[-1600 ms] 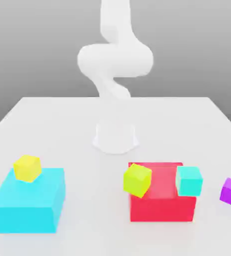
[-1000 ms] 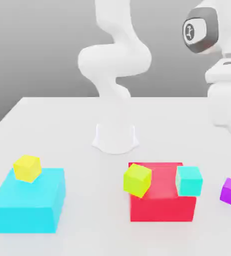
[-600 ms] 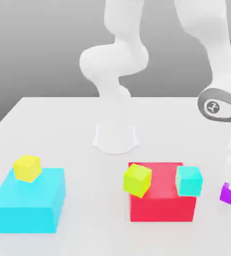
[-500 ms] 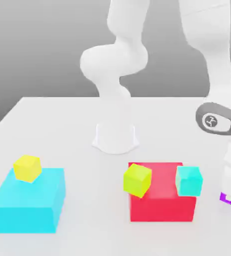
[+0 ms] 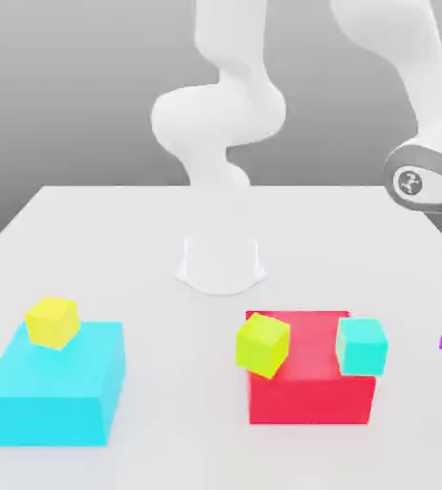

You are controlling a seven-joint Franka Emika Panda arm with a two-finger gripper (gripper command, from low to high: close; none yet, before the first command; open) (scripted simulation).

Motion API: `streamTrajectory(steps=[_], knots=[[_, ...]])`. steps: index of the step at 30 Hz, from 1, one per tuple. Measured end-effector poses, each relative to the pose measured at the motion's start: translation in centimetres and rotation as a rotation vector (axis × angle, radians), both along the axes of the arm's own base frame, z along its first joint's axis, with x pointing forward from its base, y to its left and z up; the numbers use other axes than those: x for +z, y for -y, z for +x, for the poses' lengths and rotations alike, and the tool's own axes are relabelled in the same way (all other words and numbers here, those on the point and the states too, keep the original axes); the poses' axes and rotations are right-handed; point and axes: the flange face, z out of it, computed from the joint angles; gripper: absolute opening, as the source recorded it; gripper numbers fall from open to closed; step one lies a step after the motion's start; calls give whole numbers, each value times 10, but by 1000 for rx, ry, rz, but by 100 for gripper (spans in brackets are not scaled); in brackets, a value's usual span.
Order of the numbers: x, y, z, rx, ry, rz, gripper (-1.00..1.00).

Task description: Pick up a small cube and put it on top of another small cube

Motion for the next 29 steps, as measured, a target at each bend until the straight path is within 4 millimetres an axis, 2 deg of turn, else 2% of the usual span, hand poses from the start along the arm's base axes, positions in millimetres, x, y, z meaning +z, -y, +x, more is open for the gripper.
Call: streamTrajectory(steps=[3,6,9,14,16,20,21,26,27,29], knots=[[26,58,25,-16,1,0,-100],[49,98,27,25,3,-3,-100],[69,146,29,43,5,-8,-100],[97,227,17,61,10,-23,-100],[84,240,8,77,-8,-50,-100],[39,244,6,83,-14,-59,-100],[29,244,5,83,-14,-60,100],[29,244,5,83,-14,-60,100],[24,244,4,83,-13,-60,100],[34,244,5,84,-12,-60,100]])
